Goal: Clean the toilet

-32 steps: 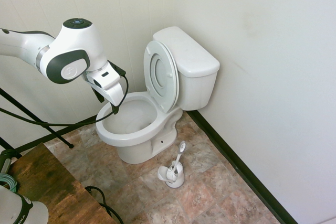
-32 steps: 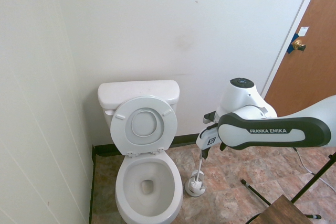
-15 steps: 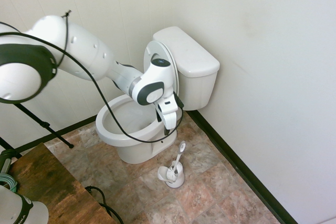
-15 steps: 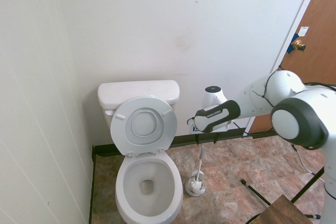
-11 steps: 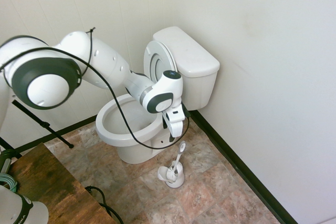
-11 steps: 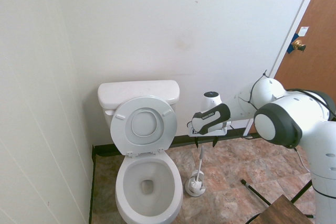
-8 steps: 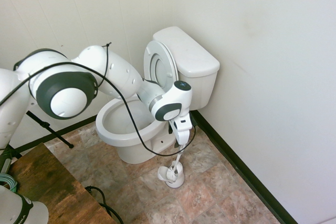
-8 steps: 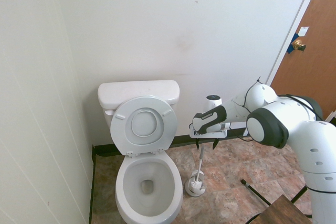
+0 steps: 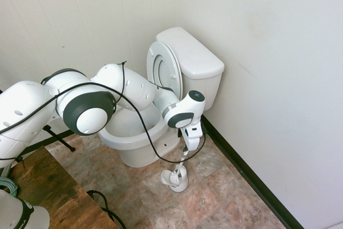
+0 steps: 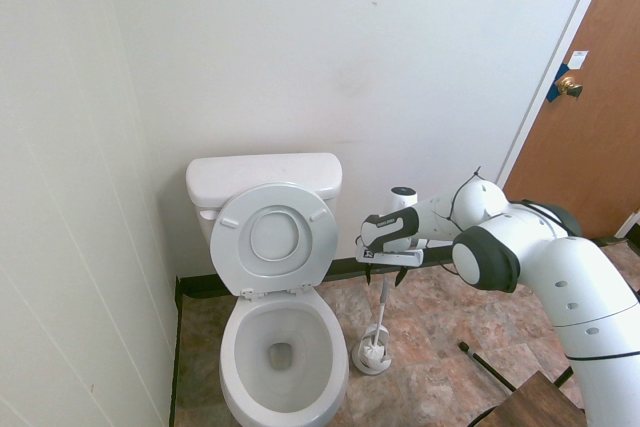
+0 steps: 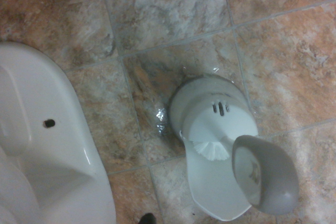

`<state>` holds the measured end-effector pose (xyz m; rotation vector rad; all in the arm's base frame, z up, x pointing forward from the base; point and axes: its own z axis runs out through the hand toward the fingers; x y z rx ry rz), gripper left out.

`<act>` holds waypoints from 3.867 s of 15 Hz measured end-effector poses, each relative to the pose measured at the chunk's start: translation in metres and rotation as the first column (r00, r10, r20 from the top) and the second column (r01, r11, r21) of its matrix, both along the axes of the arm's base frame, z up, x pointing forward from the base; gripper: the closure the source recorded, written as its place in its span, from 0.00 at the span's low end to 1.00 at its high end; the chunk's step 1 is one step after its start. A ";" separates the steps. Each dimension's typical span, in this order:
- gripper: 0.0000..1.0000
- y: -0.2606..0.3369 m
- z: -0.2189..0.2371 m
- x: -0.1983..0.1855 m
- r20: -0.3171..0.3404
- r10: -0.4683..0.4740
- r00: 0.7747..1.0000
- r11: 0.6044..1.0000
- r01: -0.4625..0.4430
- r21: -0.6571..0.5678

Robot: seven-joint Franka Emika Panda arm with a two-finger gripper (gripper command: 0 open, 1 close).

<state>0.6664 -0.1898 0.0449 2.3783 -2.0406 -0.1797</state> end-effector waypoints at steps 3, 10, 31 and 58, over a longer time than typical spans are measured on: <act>0.00 -0.009 -0.013 -0.005 -0.008 -0.009 1.000 1.000 0.009 0.007; 1.00 -0.009 -0.033 0.002 -0.014 -0.007 1.000 1.000 0.007 0.023; 1.00 -0.022 -0.041 0.015 -0.035 -0.009 0.999 0.998 0.011 0.056; 1.00 -0.003 0.126 -0.152 0.158 0.068 0.985 0.997 -0.062 -0.042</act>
